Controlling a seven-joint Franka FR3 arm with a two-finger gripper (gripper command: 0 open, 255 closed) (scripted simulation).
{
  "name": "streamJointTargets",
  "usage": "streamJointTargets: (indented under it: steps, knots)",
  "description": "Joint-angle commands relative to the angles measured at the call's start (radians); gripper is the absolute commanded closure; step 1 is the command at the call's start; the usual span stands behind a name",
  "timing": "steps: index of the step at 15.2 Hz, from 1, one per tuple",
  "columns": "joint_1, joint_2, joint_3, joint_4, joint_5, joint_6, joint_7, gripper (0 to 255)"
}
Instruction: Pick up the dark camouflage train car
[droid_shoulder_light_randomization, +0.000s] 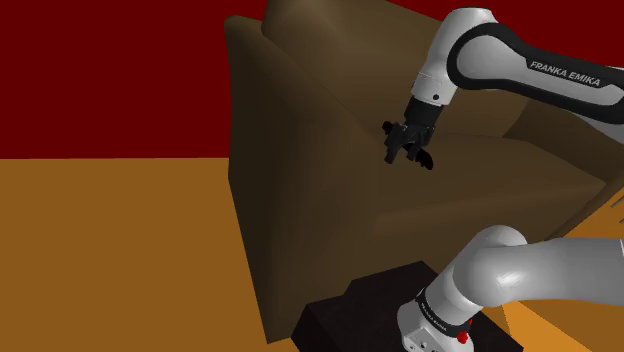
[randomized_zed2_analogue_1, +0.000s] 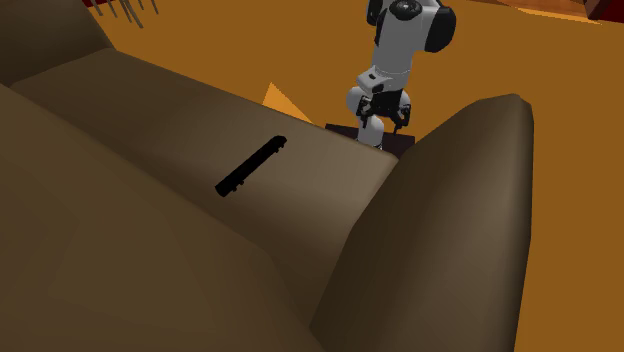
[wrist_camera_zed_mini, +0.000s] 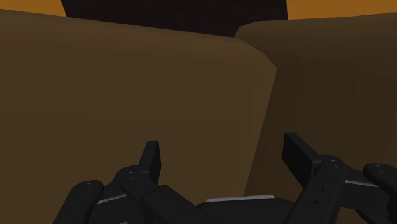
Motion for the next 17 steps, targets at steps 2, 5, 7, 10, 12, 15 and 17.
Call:
streamJointTargets:
  steps: [2, 5, 7, 10, 12, 15, 17]
  knots:
    - [-0.01, 0.016, -0.018, 0.004, -0.014, 0.013, -0.016, 0]
    - [-0.038, 0.069, -0.071, 0.02, -0.053, 0.054, -0.064, 0]
    - [-0.055, 0.108, -0.106, 0.037, -0.076, 0.081, -0.095, 0]
    - [-0.079, 0.173, -0.158, 0.069, -0.105, 0.12, -0.141, 0]
    - [-0.093, 0.219, -0.192, 0.095, -0.12, 0.145, -0.172, 0]
    - [-0.112, 0.293, -0.242, 0.142, -0.135, 0.18, -0.218, 0]
    - [-0.123, 0.346, -0.275, 0.179, -0.14, 0.202, -0.249, 0]
